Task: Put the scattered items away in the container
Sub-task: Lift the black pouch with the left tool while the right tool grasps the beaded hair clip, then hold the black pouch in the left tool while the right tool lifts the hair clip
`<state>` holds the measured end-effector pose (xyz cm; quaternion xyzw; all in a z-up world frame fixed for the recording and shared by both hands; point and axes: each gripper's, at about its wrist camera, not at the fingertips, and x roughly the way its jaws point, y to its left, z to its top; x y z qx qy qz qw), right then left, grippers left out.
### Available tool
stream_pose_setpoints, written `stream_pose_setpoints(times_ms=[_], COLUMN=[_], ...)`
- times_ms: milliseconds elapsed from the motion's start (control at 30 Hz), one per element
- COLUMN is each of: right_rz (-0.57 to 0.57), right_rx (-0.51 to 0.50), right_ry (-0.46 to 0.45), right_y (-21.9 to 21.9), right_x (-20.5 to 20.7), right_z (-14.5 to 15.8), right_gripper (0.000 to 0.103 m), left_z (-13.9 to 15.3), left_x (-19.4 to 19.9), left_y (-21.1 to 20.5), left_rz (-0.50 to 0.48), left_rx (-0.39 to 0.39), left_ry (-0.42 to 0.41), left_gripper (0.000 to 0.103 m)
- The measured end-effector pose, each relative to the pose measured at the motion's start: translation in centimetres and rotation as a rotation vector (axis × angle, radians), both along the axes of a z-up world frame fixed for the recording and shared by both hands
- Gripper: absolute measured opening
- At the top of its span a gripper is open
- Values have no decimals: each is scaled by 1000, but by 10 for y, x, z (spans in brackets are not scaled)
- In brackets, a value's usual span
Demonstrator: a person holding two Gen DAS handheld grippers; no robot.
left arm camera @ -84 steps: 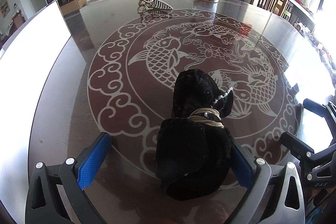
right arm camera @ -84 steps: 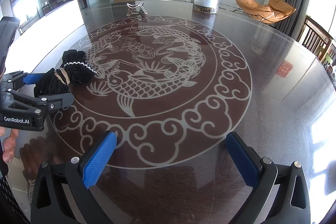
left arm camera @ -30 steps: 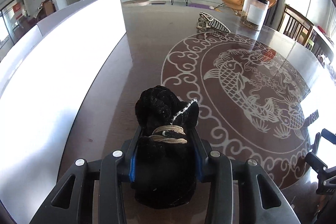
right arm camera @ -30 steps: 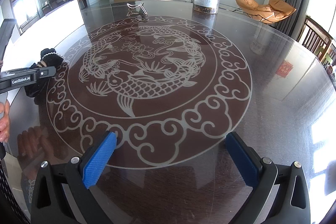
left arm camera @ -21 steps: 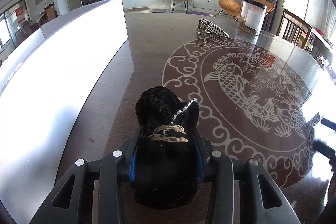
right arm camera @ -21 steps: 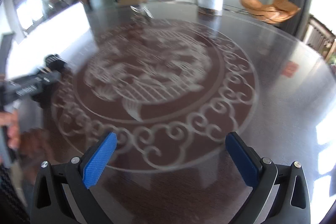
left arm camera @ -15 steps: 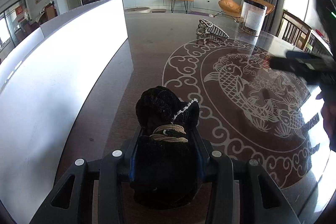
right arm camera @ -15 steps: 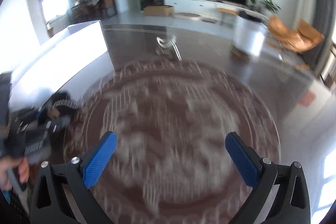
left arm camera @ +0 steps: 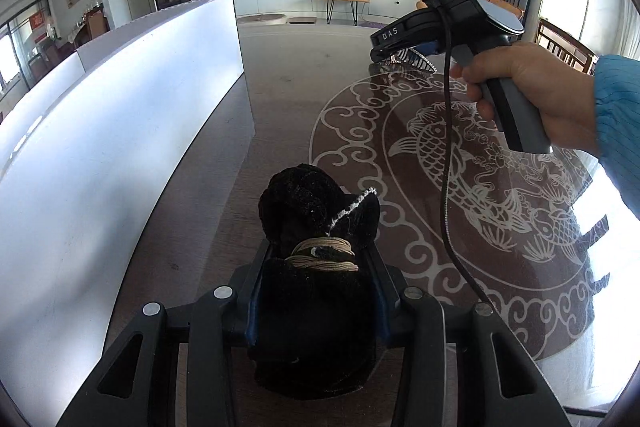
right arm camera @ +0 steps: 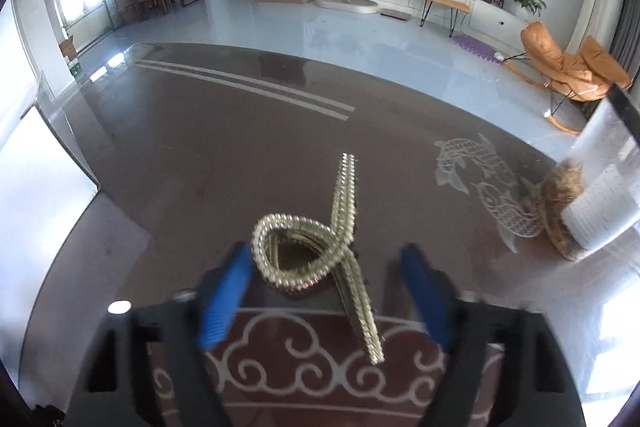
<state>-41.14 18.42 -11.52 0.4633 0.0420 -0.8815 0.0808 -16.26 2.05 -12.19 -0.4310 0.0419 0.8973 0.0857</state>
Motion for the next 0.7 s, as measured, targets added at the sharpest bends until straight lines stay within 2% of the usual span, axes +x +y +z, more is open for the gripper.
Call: stream_pose_setpoints(times_ms=[33,67,167,267,333,467,533,633,700], right_rz=[7,15,24,53,87,124,103,46,-3], right_rx=[-8,-12,-13,-24,-9,22,16,-3,0], right_ry=[13,17,27,27,27,47,63,85,91], right_y=[-1,-3,-4,-2,0,14,24,37,46], right_x=[-1,-2,9,45,84,191,249,316,339], right_z=[1,2,4,3,3,3,4,4,3], right_gripper=[50,47,45,45,45,45,45,45,45], left_z=[0,0,0,0,0,0,0,2,2], left_x=[0,0,-1,-1,-1,-1,-1,2,11], left_y=[-1,-1,-2,-2,-2,-2,-2,-4,-3], left_rz=[0,0,-1,-1,-1,-1,-1,-24,-45], left_rx=[1,3,3,3,3,2,2,16,28], left_ry=[-1,-1,-1,-1,-1,-1,-1,-1,-2], left_gripper=[43,43,43,43,43,43,43,43,43])
